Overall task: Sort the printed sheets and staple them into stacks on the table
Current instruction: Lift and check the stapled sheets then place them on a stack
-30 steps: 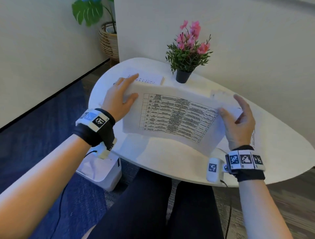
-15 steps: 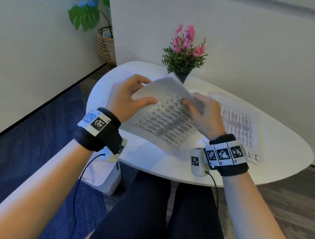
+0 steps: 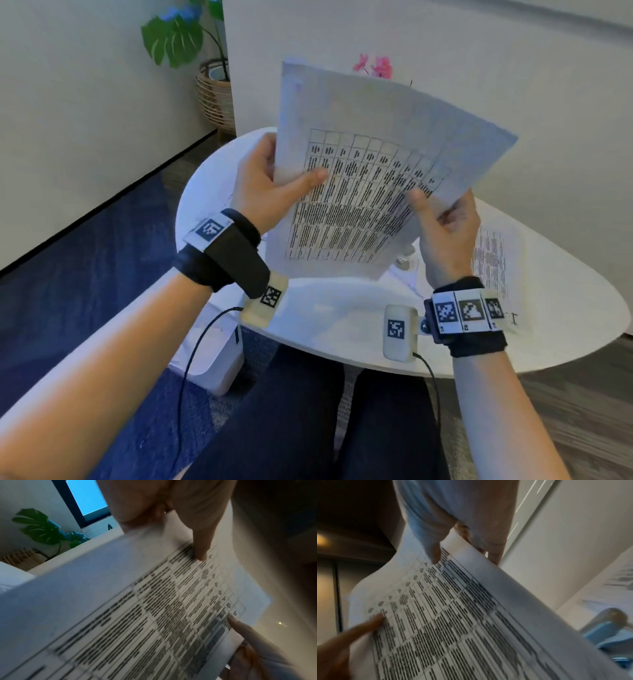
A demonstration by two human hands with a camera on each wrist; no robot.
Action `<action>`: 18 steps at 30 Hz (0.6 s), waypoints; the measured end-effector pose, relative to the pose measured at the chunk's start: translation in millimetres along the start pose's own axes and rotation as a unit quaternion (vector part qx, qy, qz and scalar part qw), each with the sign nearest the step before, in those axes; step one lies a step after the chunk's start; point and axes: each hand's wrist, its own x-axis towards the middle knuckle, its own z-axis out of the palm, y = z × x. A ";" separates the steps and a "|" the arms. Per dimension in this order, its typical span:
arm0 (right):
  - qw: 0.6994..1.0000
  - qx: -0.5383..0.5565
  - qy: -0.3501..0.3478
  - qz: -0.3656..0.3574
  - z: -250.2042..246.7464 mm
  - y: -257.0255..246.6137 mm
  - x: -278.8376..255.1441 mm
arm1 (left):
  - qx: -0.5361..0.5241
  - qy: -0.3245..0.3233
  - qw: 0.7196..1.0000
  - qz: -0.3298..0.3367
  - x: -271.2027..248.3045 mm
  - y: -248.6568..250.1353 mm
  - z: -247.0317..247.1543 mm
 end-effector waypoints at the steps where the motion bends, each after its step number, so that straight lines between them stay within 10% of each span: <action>1: 1.000 -0.002 -0.009 0.013 -0.1 2.5 -2.0 | 0.004 0.009 1.000 0.003 0.4 -1.0 -0.1; 18: 0.993 -0.047 -0.065 0.090 12.9 34.9 -14.9 | 0.074 0.004 0.995 -0.064 -6.8 -48.0 -3.1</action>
